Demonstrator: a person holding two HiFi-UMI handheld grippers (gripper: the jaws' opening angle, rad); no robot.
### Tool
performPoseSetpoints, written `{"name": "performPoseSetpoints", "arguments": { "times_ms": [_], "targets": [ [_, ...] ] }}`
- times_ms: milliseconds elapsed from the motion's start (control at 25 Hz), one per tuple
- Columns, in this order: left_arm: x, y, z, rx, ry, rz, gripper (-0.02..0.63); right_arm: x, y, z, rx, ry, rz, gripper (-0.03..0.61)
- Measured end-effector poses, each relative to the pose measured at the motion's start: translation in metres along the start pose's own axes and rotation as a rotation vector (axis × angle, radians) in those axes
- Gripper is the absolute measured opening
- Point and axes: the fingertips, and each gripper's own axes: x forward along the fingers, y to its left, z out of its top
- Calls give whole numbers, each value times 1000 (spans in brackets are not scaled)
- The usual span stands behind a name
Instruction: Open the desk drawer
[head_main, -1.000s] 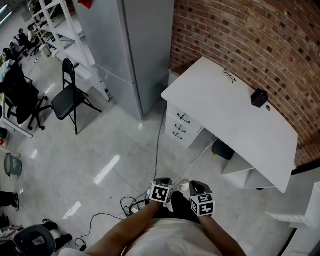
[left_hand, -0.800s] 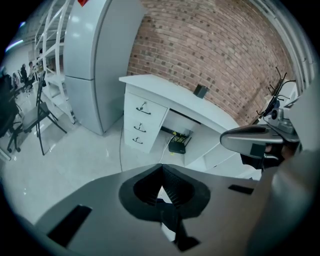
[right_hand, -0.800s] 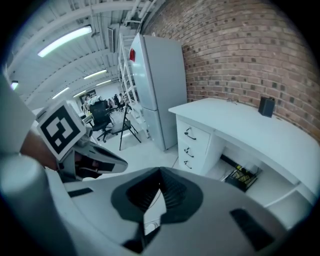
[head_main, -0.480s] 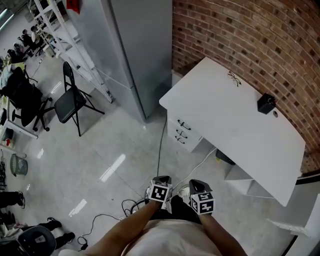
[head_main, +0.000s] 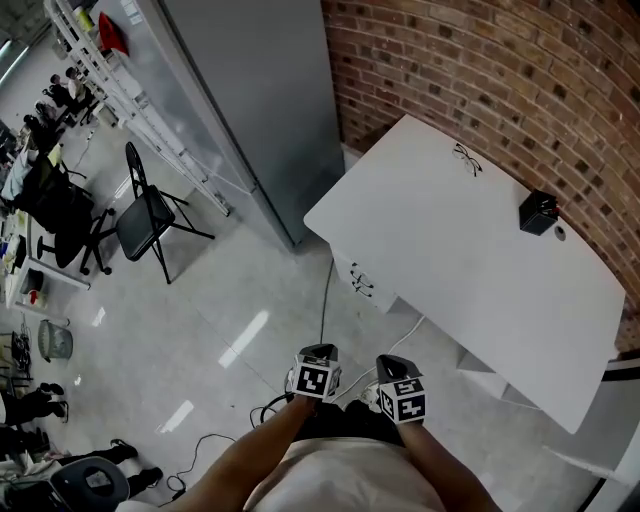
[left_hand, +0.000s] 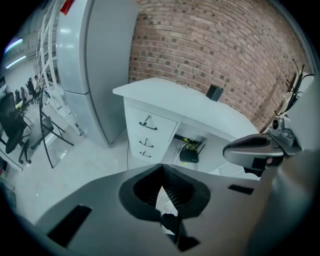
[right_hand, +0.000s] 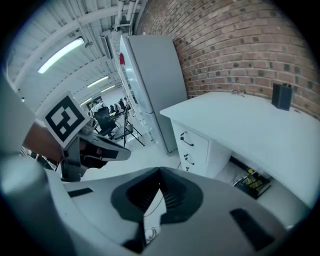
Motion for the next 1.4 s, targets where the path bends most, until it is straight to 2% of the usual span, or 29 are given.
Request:
{"name": "performPoseSetpoints", "arguments": {
  "times_ms": [120,320,640,880,960,1080,1160,1280,1400],
  "targets": [
    [9,-5,22,11,-23,8,5,10,-8,6,-6,6,23,15],
    [20,-7,43,77,-54,20,5,15,-8,8,-13,13,55,15],
    [35,2,79,245,-75,23,5,15,-20,-1,6,47,44,15],
    [65,8,90,318,-51,-27,5,35,-26,-1,-36,94,27,15],
    [75,9,94,420,-45,-42,5,42,-25,1,-55,116,32,15],
    [93,9,104,657,-54,-53,5,54,-18,2,-118,160,54,15],
    [108,13,110,766,-73,-56,5,65,-17,3,-158,187,58,15],
    [129,23,119,872,-107,-54,5,82,-13,1,-203,223,67,15],
    [147,32,125,921,-125,-76,5,99,-4,-3,-266,264,91,15]
  ]
}}
